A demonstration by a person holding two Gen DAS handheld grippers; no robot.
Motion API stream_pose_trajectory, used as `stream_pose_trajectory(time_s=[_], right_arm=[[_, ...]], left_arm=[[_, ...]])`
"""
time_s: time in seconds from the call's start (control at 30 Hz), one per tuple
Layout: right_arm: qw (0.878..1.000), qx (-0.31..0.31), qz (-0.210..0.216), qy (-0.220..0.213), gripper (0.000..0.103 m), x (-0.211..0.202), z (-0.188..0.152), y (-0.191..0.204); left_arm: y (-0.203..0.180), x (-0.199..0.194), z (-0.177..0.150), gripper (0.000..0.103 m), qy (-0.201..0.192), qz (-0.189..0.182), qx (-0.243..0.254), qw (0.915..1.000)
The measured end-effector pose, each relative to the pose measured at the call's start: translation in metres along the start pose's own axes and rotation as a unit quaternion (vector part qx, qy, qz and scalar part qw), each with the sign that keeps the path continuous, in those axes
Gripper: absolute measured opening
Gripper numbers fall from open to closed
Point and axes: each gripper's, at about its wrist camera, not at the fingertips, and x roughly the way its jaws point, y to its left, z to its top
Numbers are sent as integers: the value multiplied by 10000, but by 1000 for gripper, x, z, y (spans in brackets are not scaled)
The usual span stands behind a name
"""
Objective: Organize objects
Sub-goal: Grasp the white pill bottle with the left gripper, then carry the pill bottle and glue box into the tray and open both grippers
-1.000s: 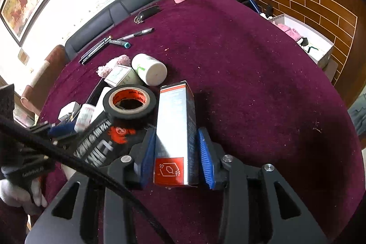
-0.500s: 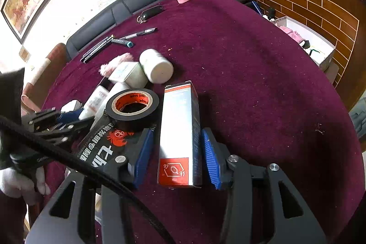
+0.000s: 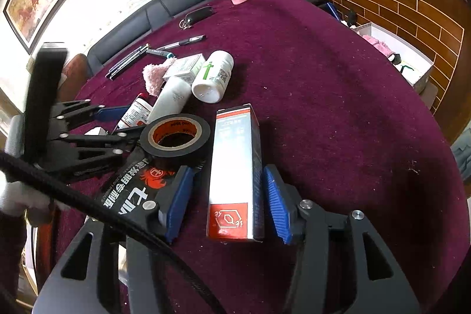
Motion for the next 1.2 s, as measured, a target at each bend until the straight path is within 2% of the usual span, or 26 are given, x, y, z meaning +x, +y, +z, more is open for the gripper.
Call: stream_pose_trajectory(time_s=[0.1,0.13,0.23,0.37,0.43,0.47,0.63,0.8,0.97,1.07,1.2], right_arm=[[10000,-15,-10,-19,49,0,0,0],[10000,-27,-18,-26,49,0,0,1],[9999,-78,-71,-37,49,1,-1,2],[10000,-66,-52,-42,48,0,-2,0],[9998,28,-184,-61,33,0,-1,-4],[9998,80,-167,-65,30,-1,0,-6],[9998,112,-166,-68,28,-4,1,-6],[9985,403,364,-101,27,-30,-6,-5],[9944,324,1003,-30,27,-61,-15,23],[9914,39,1307,8,27,-74,-17,58],[9788,-268,2010,285,27,-76,-23,118]], left_arm=[[6,1,-2,43,-32,-163,-328,9993],[7,1,-5,30,-75,-331,-411,9986],[5,-8,-16,30,-281,-410,-568,9971],[11,-32,-35,30,-553,-636,-1044,9910],[14,-50,-45,30,-706,-746,-1254,9868],[16,-62,-53,30,-816,-801,-1376,9839],[18,-115,-89,30,-1325,-836,-1740,9722],[31,-158,-133,30,-1673,-972,-2223,9556],[56,-193,-187,30,-1879,-1030,-2804,9357],[75,-213,-220,30,-1924,-799,-3051,9292],[107,-229,-268,30,-1854,-331,-3406,9212]])
